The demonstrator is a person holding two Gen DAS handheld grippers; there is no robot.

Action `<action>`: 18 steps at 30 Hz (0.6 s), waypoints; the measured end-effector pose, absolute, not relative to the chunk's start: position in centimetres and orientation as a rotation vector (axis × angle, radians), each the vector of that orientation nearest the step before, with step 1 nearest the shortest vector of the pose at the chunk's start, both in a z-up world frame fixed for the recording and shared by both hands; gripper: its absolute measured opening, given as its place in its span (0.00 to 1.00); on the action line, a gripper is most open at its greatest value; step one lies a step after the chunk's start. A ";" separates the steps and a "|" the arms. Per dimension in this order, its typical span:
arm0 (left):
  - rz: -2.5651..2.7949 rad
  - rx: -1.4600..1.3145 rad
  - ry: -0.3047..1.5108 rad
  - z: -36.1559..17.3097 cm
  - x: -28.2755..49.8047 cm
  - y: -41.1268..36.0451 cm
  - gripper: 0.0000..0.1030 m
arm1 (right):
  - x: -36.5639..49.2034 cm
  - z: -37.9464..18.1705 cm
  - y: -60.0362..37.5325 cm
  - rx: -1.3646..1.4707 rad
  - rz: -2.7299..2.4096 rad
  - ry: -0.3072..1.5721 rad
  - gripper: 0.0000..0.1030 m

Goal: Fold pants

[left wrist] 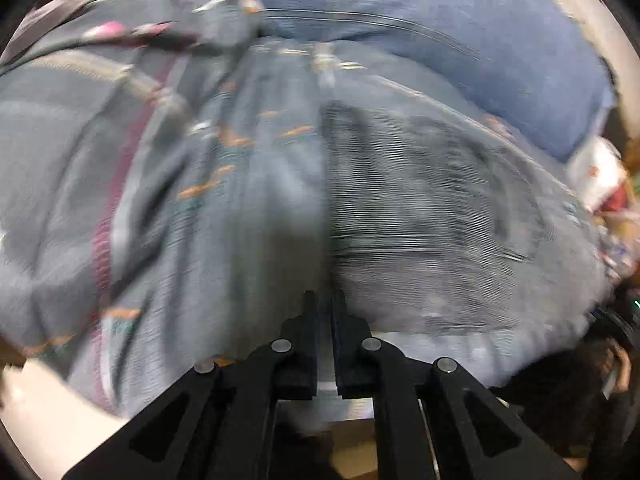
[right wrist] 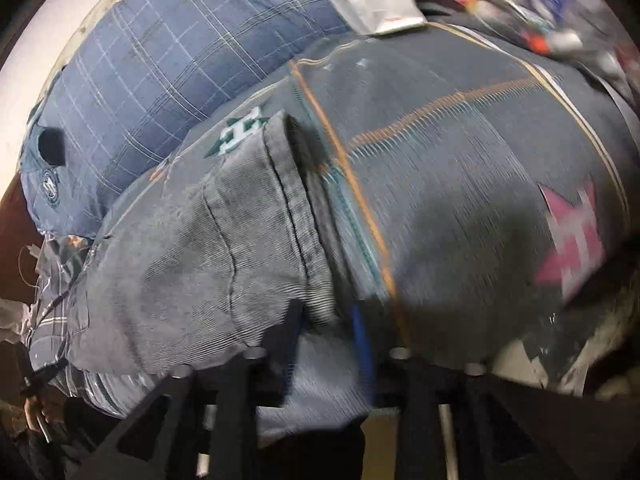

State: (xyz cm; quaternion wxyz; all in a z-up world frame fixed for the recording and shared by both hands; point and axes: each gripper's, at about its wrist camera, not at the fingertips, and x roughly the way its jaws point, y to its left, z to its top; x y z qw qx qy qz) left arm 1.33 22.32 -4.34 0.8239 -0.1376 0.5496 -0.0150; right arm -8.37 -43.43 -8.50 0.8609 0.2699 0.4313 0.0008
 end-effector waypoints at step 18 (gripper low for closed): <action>-0.057 -0.121 1.087 -5.2 6.4 11.9 0.53 | -3.4 -4.5 -38.6 0.520 -0.052 0.989 0.61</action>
